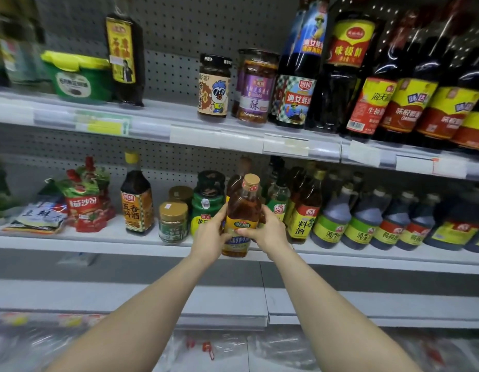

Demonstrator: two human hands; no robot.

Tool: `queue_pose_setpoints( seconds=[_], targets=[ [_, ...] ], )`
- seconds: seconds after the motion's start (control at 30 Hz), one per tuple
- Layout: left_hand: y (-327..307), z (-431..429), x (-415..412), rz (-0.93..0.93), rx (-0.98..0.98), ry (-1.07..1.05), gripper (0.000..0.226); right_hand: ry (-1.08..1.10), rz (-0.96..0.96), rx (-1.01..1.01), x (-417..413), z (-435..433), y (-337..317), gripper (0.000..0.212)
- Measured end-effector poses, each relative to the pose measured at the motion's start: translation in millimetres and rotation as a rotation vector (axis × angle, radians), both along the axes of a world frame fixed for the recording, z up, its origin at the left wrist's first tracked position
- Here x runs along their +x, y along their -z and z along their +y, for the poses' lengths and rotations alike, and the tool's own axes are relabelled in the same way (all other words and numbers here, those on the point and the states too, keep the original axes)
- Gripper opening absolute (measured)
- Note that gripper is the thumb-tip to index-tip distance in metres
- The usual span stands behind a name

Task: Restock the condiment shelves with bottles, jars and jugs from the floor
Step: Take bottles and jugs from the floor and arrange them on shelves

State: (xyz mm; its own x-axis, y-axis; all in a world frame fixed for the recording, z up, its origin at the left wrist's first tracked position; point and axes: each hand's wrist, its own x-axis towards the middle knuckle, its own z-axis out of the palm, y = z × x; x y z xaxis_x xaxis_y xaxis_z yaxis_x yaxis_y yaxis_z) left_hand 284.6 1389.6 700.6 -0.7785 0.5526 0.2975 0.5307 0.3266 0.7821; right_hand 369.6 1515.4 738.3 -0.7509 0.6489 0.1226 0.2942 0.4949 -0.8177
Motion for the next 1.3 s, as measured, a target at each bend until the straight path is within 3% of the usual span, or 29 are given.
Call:
queue_pose_setpoints(
  seconds=[0.23, 0.6, 0.83, 1.3],
  targets=[
    [10.5, 2.8, -6.7, -0.009, -0.005, -0.019, 0.087, 0.005, -0.055, -0.009, -9.7, 0.9, 7.7, 0.081],
    [14.5, 20.8, -5.0, 0.052, -0.291, -0.134, 0.082, 0.044, -0.115, -0.047, -18.0, -2.2, 32.3, 0.044],
    [8.7, 20.9, -14.8, 0.036, -0.252, -0.077, 0.086, 0.017, -0.156, 0.004, -22.8, -5.0, 42.6, 0.051],
    [-3.2, 39.9, -29.9, -0.058, -0.497, -0.07, 0.074, -0.015, -0.135, -0.012, -24.5, 6.8, 42.5, 0.055]
  ],
)
